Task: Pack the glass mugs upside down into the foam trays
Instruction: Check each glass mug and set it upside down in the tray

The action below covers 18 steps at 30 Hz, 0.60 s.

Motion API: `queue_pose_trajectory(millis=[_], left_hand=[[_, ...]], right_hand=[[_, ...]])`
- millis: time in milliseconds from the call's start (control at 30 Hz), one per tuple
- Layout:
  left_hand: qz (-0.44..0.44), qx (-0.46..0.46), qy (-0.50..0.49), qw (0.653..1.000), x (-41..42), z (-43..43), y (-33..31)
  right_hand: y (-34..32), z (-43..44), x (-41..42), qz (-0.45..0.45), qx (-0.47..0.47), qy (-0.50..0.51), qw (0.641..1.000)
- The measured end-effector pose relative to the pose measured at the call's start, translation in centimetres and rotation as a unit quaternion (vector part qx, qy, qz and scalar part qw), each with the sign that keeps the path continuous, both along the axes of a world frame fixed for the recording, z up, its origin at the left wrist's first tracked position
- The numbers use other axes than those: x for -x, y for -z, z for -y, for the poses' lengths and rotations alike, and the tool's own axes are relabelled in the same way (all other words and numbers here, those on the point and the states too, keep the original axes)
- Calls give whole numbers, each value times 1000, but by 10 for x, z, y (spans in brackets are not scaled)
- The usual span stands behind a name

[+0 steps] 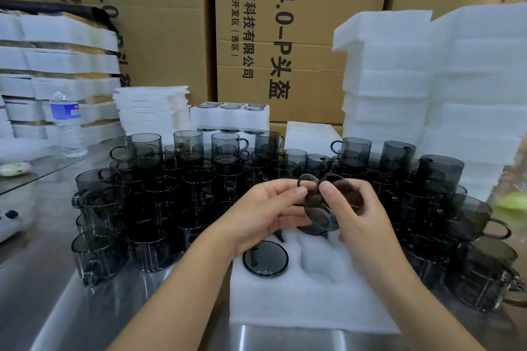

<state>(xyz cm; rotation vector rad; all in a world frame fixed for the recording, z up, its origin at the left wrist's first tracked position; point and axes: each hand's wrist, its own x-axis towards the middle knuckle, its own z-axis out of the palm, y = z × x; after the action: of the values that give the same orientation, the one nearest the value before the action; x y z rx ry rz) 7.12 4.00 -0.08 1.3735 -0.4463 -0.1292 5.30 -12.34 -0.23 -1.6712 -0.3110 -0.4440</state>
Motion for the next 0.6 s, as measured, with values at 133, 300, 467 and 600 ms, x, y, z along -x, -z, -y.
queue_pose_trajectory(millis=[133,300,467,600], left_hand=[[4,-9,-11,1000,0,1,1],[10,-19,-16,1000,1,2,0],[23,-18,-50,998,-1,3,2],[37,-53,-46,997,1,2,1]], right_hand=[[1,1,2,59,47,-2,997],[0,1,8,99,74,-21,992],[3,2,5,64,85,-3,994],[5,1,4,43,118,-21,992]])
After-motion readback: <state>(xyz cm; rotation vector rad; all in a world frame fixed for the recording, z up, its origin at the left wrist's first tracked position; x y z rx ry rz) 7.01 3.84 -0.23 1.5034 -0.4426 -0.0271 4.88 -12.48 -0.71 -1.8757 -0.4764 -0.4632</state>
